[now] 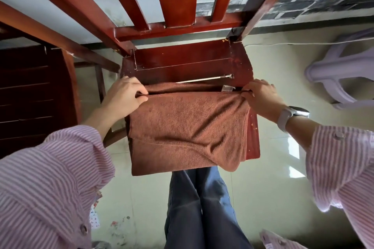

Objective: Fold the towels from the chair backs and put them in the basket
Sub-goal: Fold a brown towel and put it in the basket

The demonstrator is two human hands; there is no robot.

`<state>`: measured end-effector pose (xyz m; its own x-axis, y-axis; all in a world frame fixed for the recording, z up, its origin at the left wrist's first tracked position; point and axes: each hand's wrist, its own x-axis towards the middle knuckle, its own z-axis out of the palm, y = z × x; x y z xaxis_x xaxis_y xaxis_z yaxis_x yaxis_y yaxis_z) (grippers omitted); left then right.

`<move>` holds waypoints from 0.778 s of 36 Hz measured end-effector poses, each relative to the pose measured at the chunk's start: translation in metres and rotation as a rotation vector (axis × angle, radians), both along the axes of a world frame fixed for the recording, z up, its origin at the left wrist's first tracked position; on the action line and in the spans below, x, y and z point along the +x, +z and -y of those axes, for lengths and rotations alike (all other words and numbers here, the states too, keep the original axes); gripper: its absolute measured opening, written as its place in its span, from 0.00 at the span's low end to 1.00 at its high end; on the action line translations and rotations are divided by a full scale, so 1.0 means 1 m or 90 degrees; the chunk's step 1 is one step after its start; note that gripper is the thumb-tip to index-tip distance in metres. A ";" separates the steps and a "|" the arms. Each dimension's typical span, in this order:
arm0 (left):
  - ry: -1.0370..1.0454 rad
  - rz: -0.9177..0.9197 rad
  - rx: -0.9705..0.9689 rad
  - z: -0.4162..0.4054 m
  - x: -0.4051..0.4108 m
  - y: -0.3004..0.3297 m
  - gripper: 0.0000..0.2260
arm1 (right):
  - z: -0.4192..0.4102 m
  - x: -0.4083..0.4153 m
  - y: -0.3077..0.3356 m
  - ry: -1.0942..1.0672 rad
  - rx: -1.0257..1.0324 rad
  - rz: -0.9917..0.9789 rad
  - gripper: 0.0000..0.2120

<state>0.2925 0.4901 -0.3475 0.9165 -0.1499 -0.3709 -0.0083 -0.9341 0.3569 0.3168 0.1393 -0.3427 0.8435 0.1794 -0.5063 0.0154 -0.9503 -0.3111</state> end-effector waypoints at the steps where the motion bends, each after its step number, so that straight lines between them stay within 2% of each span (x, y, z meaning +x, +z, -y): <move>1: 0.002 0.003 -0.005 -0.001 -0.004 0.006 0.06 | 0.002 -0.003 0.006 0.001 -0.004 0.012 0.11; 8: 0.021 0.009 -0.034 -0.001 -0.054 0.068 0.05 | 0.017 -0.044 0.066 0.051 0.003 0.093 0.10; 13: 0.075 0.010 -0.066 0.007 -0.090 0.122 0.05 | 0.018 -0.073 0.119 0.035 0.028 0.115 0.08; 17: 0.091 -0.013 -0.089 0.009 -0.109 0.163 0.04 | 0.017 -0.087 0.161 -0.003 0.047 0.131 0.14; 21: 0.106 0.004 -0.110 0.008 -0.112 0.206 0.03 | 0.019 -0.090 0.205 -0.004 0.066 0.158 0.09; 28: 0.068 0.062 -0.116 0.017 -0.089 0.258 0.01 | 0.021 -0.078 0.287 -0.007 0.059 0.233 0.09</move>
<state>0.2035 0.4730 -0.0890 0.9609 -0.1062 -0.2556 0.0447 -0.8517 0.5220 0.2388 0.1187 -0.0554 0.9678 0.1997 -0.1531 0.1309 -0.9192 -0.3715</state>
